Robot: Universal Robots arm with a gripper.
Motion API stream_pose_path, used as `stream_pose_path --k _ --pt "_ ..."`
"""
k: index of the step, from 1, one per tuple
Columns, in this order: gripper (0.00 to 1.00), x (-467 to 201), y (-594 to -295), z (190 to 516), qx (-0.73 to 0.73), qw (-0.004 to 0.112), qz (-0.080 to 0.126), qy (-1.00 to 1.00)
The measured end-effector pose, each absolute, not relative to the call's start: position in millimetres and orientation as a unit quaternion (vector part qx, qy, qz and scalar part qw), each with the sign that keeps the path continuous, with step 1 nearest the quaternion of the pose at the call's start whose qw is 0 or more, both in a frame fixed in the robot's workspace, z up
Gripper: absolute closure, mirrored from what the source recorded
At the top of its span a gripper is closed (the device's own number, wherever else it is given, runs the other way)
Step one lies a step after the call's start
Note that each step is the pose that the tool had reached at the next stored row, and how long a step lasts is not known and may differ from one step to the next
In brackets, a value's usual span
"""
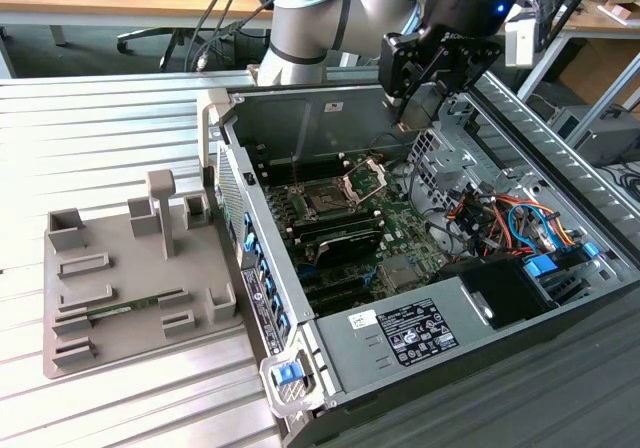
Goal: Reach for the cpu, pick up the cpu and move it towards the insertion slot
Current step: 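Pick up the cpu and move it towards the insertion slot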
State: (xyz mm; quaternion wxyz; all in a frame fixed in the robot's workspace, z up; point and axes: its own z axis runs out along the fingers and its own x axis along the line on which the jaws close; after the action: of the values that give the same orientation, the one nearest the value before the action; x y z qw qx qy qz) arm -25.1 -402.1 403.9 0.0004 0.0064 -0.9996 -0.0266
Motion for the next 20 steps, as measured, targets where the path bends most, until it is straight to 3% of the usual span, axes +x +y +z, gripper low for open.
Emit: stream_pose_path --k 20 --pt "0.45 -20.8 -398.5 395.3 0.001 0.0 -0.029 -1.0"
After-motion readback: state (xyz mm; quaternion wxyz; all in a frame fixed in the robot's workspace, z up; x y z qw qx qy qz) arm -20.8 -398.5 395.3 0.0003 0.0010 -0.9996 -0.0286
